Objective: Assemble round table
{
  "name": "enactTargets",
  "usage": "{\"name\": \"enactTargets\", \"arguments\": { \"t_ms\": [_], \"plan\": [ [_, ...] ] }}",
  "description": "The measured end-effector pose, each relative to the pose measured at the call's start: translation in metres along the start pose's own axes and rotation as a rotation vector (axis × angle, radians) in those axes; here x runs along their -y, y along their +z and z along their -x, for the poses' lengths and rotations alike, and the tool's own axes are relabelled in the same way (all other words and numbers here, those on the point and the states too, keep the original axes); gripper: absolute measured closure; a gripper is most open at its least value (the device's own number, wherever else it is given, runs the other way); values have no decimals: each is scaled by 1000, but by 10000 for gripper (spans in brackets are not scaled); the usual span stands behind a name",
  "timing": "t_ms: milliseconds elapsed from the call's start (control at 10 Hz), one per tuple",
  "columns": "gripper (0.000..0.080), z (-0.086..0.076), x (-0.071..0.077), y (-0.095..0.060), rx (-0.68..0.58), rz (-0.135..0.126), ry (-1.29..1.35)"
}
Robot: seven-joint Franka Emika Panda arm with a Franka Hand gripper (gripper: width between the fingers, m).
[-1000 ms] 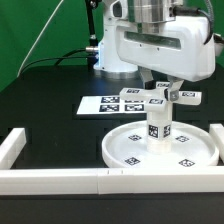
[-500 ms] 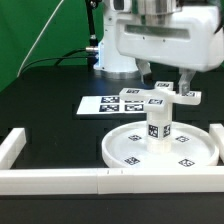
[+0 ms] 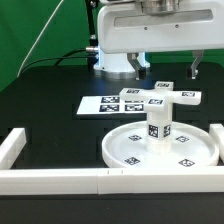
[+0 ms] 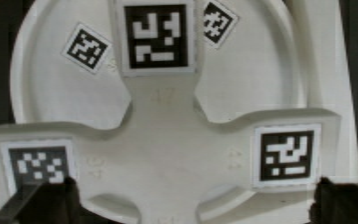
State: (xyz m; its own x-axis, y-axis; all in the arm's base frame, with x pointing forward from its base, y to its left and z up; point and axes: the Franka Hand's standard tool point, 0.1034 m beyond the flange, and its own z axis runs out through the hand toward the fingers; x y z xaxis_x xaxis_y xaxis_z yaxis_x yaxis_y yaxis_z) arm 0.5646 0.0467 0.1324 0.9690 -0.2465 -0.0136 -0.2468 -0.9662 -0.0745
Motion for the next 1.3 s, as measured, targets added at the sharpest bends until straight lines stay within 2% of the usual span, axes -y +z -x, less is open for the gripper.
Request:
{"name": "enactTargets", "arguments": {
  "t_ms": [400, 600, 900, 1300],
  "plan": [
    [151, 1, -3, 5, 2, 5, -537],
    [151, 0, -6, 7, -3, 11, -698],
    [151, -3, -8, 10, -16, 26, -744],
    [151, -5, -17, 34, -5, 50, -719]
  ]
}}
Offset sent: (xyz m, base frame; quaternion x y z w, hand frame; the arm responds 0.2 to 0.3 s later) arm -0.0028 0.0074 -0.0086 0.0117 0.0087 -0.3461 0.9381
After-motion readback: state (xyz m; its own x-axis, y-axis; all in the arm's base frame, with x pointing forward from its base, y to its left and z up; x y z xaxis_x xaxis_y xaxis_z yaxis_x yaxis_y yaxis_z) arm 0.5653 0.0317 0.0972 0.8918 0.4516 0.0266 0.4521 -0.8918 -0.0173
